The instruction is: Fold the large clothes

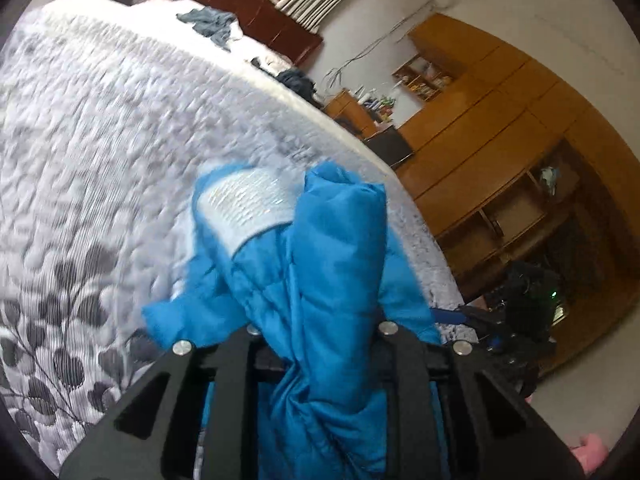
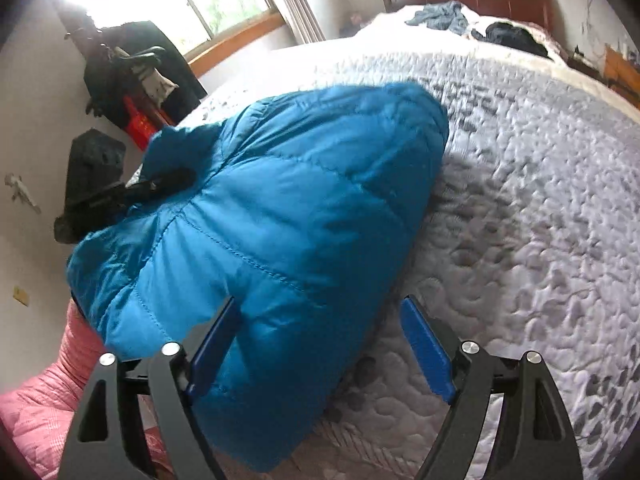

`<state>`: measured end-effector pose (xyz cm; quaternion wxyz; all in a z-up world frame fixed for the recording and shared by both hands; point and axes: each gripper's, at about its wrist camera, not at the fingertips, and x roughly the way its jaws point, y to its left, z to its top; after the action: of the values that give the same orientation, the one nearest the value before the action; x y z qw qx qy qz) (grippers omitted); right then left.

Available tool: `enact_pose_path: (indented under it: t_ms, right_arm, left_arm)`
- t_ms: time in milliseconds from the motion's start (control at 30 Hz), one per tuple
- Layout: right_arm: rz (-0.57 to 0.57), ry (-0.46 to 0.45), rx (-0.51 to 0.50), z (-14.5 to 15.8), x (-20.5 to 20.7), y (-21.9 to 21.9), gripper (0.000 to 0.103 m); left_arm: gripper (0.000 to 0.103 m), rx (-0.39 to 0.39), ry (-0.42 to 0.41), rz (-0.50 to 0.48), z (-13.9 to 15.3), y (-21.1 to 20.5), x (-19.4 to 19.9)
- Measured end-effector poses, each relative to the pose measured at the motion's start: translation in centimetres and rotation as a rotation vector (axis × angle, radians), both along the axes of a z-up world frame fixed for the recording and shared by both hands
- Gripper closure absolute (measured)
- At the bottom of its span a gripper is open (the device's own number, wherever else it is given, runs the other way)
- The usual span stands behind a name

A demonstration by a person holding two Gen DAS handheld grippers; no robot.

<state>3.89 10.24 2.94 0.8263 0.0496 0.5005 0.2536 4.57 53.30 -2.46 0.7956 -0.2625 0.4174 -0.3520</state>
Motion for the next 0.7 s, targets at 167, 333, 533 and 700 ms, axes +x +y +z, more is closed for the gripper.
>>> enact_pose_path:
  t_ms: [167, 333, 533, 700]
  right_arm:
    - [-0.001, 0.07, 0.034, -2.1, 0.8, 0.1, 0.017]
    - [-0.007, 0.1, 0.071, -2.1, 1.0, -0.4, 0.017]
    - [-0.002, 0.067, 0.065, -0.1, -0.8, -1.4, 0.017]
    - [0.006, 0.11, 0.085, -0.1, -1.9, -1.9, 0.017]
  left_arm:
    - [0.074, 0.045, -0.014, 0.01, -1.8, -0.3, -0.3]
    - [0.065, 0.022, 0.036, 0.041, -1.3, 1.2, -0.8]
    - [0.054, 0.141, -0.065, 0.147, 3.8, 3.8, -5.8]
    - [0.038, 0.158, -0.136, 0.098, 7.9, 3.0, -10.6]
